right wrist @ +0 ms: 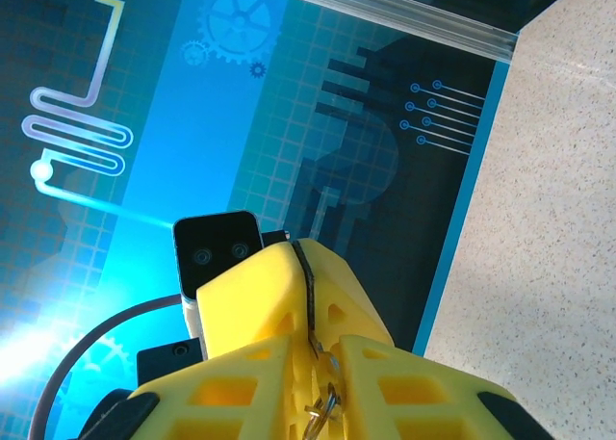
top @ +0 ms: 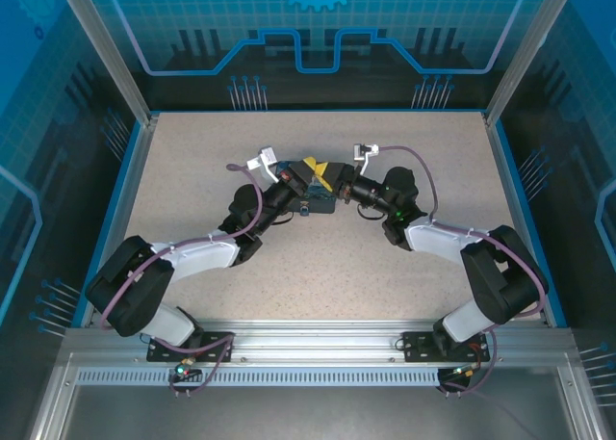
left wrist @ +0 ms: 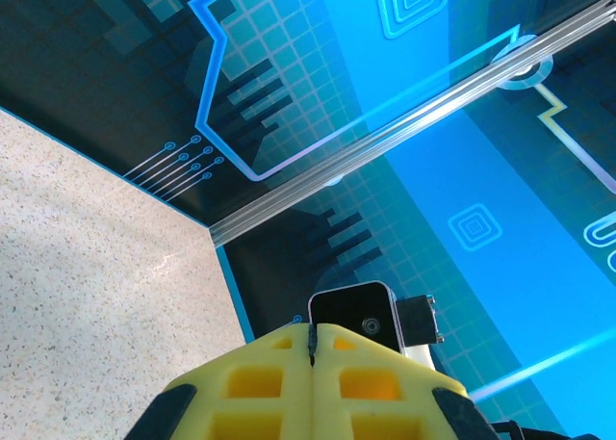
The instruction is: Unlock the padlock with the key
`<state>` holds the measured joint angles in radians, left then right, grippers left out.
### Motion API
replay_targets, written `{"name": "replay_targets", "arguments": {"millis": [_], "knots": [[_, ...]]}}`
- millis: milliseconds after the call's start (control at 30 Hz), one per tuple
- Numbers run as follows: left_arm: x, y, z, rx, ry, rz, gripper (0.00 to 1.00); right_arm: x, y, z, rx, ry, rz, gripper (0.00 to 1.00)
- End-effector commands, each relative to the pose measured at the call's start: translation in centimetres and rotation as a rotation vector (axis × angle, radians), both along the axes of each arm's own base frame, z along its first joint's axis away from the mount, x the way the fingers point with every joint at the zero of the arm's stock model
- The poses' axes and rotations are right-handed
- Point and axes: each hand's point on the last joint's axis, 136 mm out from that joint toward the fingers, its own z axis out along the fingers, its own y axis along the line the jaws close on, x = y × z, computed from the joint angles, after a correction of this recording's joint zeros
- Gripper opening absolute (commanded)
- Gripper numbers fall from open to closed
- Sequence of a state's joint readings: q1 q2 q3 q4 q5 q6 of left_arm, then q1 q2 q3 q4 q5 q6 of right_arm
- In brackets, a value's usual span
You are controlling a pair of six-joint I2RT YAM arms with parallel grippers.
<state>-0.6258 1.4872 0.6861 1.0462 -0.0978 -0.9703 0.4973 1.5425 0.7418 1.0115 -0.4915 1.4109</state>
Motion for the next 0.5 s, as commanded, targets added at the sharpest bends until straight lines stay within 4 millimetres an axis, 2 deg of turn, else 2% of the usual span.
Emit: {"name": "replay_targets", "arguments": {"millis": [0,467], "knots": [[-0.01,-0.13,1.69,-0.043,-0.042,0.010,0.00,-0.71,0.51,1.20,0.025,-0.047,0.034,0.21],[-0.03,-0.09,1.99,-0.042,-0.046,0.012,0.00,-1.00,-0.24,0.68,0.013,-0.042,0.023,0.21]]}}
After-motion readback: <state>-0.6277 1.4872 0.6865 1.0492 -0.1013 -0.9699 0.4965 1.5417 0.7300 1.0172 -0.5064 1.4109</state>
